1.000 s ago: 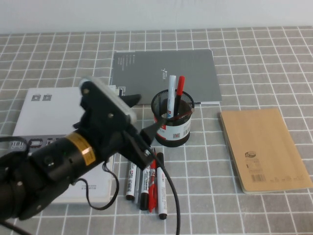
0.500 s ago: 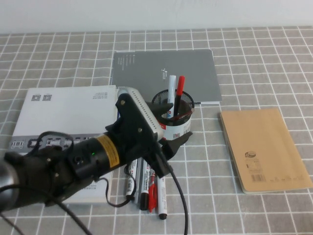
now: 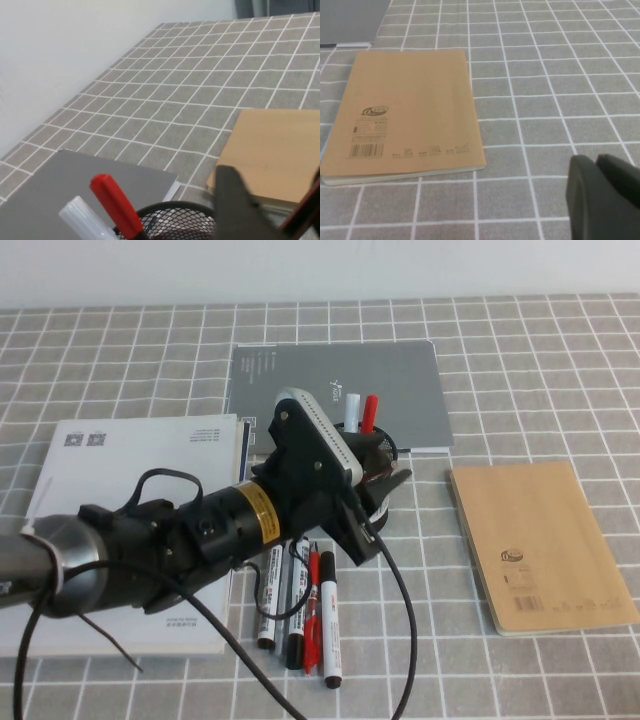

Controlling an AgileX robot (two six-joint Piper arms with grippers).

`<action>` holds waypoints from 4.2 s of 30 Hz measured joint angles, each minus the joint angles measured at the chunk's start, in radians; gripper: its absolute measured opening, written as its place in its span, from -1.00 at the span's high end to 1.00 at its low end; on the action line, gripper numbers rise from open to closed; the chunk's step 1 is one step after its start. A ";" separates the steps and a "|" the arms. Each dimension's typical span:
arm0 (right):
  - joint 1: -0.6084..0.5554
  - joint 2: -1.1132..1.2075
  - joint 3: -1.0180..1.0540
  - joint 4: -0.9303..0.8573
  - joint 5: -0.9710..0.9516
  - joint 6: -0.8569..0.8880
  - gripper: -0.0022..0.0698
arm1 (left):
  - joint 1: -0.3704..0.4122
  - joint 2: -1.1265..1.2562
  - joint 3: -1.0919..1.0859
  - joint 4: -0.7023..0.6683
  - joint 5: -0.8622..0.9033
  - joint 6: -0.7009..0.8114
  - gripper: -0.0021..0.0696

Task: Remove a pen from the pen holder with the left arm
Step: 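Take a marker out of the pen holder and lay it on the table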

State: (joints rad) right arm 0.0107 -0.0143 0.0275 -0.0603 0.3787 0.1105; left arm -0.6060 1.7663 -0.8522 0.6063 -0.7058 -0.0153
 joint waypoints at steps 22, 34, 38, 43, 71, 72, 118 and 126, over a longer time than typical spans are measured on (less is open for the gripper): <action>0.000 0.000 0.000 0.000 0.000 0.000 0.97 | 0.018 -0.286 -0.012 -0.022 0.046 -0.054 0.88; 0.000 0.000 0.000 0.000 0.000 0.000 0.97 | 0.033 -0.514 -0.133 -0.033 0.759 -0.690 0.88; 0.000 0.000 0.000 0.000 0.000 0.000 0.97 | 0.037 -0.512 -0.140 -0.218 0.948 -0.589 0.88; 0.000 0.000 0.000 0.000 0.000 0.000 0.97 | 0.043 -0.462 -0.141 -0.696 1.095 -0.117 0.88; 0.000 0.000 0.000 0.000 0.000 0.000 0.97 | 0.290 0.202 -0.504 -1.401 1.522 0.530 0.15; 0.000 0.000 0.000 0.000 0.000 0.000 0.97 | 0.290 0.208 -0.505 -1.401 1.522 0.531 0.01; 0.000 0.000 0.000 0.000 0.000 0.000 0.97 | 0.141 -1.084 0.334 -0.812 1.030 0.182 0.95; 0.000 0.000 0.000 0.000 0.000 0.000 0.97 | 0.240 -1.423 0.726 -0.618 0.718 0.050 0.95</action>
State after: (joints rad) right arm 0.0107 -0.0143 0.0275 -0.0603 0.3787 0.1105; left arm -0.3664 0.3429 -0.1264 -0.0117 0.0124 0.0346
